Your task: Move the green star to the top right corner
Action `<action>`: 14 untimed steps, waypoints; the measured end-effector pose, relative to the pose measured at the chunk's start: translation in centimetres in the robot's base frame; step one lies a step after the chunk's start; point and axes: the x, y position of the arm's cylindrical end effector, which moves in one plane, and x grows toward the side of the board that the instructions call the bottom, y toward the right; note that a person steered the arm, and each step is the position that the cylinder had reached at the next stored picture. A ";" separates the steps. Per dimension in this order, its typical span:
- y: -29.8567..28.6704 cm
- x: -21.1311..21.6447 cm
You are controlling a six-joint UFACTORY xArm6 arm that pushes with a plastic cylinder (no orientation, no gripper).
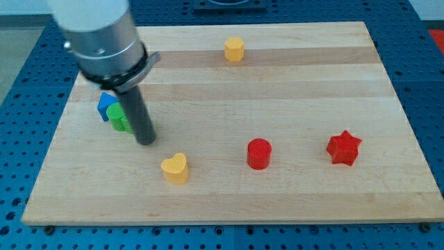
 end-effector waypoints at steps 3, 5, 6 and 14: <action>-0.2 3.8; -4.1 4.3; -4.2 1.3; -0.4 -8.1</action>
